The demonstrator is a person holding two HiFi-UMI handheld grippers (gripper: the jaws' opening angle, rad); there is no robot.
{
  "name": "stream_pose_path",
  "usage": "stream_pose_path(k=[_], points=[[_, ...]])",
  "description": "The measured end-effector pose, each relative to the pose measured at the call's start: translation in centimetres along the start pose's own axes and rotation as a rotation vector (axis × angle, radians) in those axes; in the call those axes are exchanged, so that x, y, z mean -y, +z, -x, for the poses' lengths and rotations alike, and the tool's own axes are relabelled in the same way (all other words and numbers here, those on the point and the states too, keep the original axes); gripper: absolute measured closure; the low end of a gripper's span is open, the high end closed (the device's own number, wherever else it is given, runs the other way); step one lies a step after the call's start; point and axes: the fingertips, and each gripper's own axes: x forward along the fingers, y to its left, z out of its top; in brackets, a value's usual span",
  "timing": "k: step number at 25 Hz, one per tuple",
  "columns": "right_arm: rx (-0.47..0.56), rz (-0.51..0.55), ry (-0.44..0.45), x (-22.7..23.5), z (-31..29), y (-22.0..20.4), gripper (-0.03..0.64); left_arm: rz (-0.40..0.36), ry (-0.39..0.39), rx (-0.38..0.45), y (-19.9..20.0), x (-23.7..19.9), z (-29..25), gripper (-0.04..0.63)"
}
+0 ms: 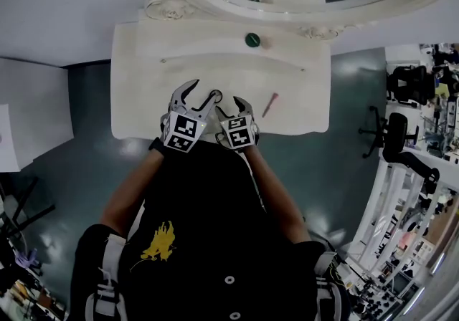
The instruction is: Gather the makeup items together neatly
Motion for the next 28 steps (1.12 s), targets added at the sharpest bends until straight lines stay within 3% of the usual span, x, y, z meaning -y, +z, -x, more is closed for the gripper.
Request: stream_pose_path(k=[14,19,28], points=[[-0.086,0.072,0.054,-2.1,-5.0,0.7,0.330,0.055,0.105,0.019,0.0,-2.1,2.3,0.362],[-0.099,0.076,0.029,-1.5,-5.3,0.8,0.383,0.062,0.107,0.013,-0.2,-2.6,2.2,0.362],[-0.074,0.054,0.005,-0.2,-4.4,1.7,0.385,0.072,0.106,0.018,-0.3,-3.0,1.7,0.362]])
